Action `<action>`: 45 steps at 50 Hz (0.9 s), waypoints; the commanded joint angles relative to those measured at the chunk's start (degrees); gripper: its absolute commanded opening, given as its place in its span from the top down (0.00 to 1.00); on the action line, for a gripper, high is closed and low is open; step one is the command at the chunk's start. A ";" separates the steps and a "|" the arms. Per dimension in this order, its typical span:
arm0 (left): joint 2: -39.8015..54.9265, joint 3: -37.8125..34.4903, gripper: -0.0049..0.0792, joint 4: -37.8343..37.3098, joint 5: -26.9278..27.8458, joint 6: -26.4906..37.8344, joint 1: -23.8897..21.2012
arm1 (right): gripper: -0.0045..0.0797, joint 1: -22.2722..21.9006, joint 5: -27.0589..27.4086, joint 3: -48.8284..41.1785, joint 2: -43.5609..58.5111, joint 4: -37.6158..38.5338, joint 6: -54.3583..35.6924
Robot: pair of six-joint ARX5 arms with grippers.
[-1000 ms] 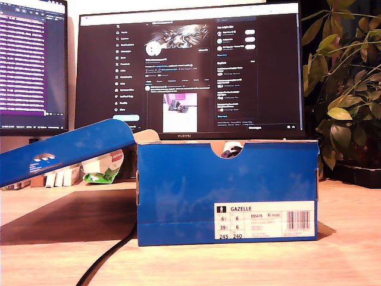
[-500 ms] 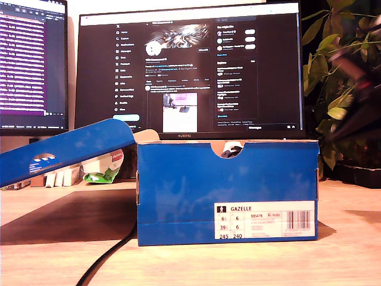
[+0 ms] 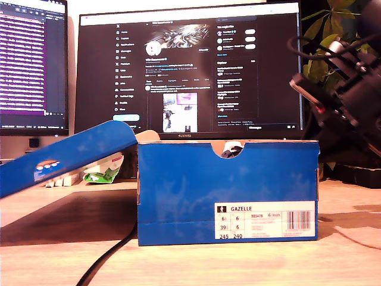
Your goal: Close the blue shoebox by pushing the lid with your left arm and holding the box in place with your right arm
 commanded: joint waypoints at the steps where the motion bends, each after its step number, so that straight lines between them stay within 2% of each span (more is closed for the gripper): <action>1: -0.26 1.53 0.96 0.70 1.95 0.02 -0.17 | 0.96 0.28 -0.35 0.37 0.22 0.85 0.09; 17: -0.94 9.49 0.96 -2.14 9.16 -0.39 -0.17 | 0.96 0.48 -0.35 0.37 0.22 0.76 0.07; 29: -1.05 15.45 0.96 -3.21 14.75 -2.14 -0.76 | 0.96 2.32 -0.39 0.37 0.22 0.68 0.13; 36: -1.05 18.80 0.96 -3.13 15.54 -3.41 -2.80 | 0.96 3.58 -0.37 0.37 0.22 0.74 0.15; 45: -1.05 22.80 0.96 -2.29 15.56 -5.11 -7.69 | 0.96 4.00 -0.35 0.37 0.22 0.74 0.13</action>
